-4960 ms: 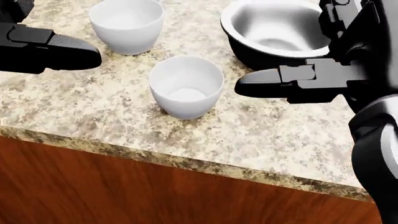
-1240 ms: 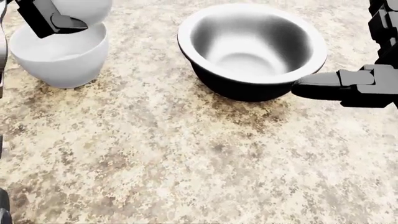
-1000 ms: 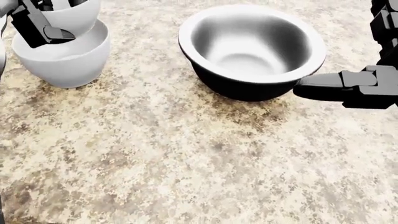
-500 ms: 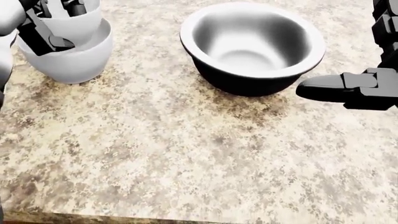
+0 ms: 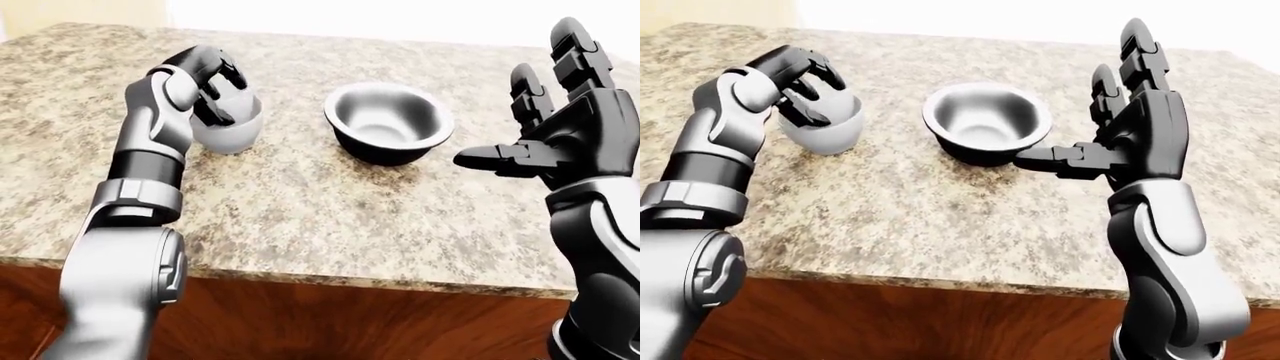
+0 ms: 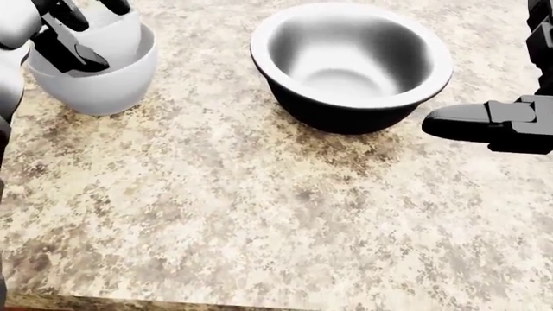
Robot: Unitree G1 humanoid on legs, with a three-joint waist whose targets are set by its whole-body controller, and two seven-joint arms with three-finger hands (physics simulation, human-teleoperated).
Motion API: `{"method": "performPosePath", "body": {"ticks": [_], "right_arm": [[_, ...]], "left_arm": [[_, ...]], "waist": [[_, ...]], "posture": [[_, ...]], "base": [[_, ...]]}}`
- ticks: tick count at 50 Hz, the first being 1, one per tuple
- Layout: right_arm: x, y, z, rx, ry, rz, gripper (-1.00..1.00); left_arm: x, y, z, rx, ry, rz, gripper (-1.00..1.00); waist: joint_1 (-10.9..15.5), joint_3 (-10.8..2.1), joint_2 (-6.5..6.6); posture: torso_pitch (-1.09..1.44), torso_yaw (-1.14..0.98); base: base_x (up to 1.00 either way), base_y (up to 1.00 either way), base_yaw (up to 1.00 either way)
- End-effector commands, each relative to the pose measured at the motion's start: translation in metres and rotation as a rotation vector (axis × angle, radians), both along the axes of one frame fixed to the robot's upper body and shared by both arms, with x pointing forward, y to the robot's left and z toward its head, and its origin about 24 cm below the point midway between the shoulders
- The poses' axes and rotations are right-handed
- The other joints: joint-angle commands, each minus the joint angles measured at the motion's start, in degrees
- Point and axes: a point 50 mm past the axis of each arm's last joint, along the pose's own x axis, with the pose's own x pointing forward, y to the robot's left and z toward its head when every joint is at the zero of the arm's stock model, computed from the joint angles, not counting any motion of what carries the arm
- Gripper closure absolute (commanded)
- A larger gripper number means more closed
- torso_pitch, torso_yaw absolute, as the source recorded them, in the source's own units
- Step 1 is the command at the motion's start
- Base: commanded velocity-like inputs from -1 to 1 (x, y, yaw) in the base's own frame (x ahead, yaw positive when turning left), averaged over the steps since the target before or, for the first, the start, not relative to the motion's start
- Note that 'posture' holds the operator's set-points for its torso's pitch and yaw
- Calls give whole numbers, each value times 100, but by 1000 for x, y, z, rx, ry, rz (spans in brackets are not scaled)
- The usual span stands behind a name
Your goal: Stack the bowls from largest to smallest.
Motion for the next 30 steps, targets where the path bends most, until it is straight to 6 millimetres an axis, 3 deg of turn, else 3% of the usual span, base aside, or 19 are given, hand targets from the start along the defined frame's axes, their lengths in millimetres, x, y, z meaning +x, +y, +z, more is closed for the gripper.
{"method": "performPosePath", "body": {"ticks": [1,14,25,30], "right_arm": [[-5,0,13,-13,-83,-3,-100],[-13,4,21,-13,-97,1,-100],[-18,6,23,-8,-98,7,-100],[-21,7,22,-8,-99,10,-100]], "left_arm": [[-5,-4,34,7,-117,-20,-16],[-26,-9,72,5,-165,-75,-24],[-52,-20,56,19,-99,-148,-15],[-52,-20,34,27,-51,-148,-23]], "waist": [[1,-179,4],[-2,-128,1],[17,-103,21],[18,-93,10]], "posture": [[0,0],[0,0],[0,0],[0,0]], "base": [[0,0,0],[0,0,0],[0,0,0],[0,0,0]]}}
